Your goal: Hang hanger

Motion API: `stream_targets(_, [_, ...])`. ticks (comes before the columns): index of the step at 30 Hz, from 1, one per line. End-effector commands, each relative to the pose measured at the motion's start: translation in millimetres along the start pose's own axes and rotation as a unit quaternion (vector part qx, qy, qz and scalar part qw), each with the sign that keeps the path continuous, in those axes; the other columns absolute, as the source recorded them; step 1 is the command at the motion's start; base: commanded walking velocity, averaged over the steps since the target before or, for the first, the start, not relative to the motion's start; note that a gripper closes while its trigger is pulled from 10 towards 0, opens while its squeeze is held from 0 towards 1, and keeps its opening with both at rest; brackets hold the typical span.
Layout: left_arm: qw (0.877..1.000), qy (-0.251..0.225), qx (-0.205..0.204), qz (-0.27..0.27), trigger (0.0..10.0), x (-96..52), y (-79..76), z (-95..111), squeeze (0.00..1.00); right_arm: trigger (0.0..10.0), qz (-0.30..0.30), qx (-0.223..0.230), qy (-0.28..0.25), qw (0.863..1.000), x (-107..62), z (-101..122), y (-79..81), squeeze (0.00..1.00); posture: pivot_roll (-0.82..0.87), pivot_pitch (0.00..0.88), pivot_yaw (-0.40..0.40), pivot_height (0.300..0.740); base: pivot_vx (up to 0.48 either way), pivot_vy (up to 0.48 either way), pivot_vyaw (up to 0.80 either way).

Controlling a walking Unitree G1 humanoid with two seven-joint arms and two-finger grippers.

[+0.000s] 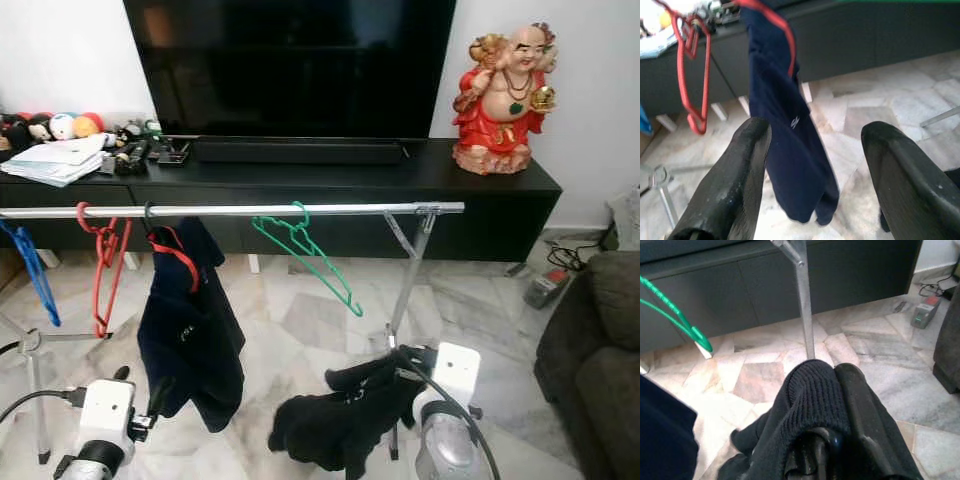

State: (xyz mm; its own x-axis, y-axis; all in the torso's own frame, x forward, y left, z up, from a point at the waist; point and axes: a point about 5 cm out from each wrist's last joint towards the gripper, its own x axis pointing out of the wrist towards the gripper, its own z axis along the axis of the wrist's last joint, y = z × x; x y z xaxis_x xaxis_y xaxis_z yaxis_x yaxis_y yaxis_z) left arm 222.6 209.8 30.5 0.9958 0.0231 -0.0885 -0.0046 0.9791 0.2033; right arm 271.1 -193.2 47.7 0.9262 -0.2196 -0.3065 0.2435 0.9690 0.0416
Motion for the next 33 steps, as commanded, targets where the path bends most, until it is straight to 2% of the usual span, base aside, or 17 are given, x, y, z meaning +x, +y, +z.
stream_targets(1, [1.0,-0.009,0.008,-0.01,10.0,2.2,-4.0,8.5,0.0,10.0,-0.016,0.014,-0.03,0.999,-1.8,13.1,-3.3,0.0,0.06,0.0,0.071,0.74,0.0,0.0,0.0])
stream_targets(7, [0.999,-0.015,0.014,-0.026,10.0,11.0,-9.3,19.2,0.0,10.0,-0.027,0.012,-0.038,0.999,-1.5,18.6,-4.4,0.0,0.04,0.0,0.081,0.74,0.0,0.0,0.0])
stream_targets(15, [1.0,-0.008,0.005,-0.021,10.0,11.5,-11.2,27.5,0.0,10.0,-0.028,0.022,-0.05,0.998,-4.0,25.5,-0.7,0.0,0.05,0.0,0.066,0.74,0.0,0.0,0.0])
stream_targets(25, [1.0,-0.001,-0.013,-0.001,10.0,12.0,-11.6,31.2,0.0,10.0,-0.005,0.002,-0.048,0.999,-2.6,27.6,1.8,0.0,0.07,0.0,0.034,0.74,0.0,0.0,0.0])
stream_targets(33, [1.0,0.005,-0.013,-0.006,10.0,13.1,-13.7,32.2,0.0,10.0,0.002,-0.005,-0.048,0.999,-2.4,29.6,3.6,0.0,0.07,0.0,0.036,0.74,0.0,0.422,0.0])
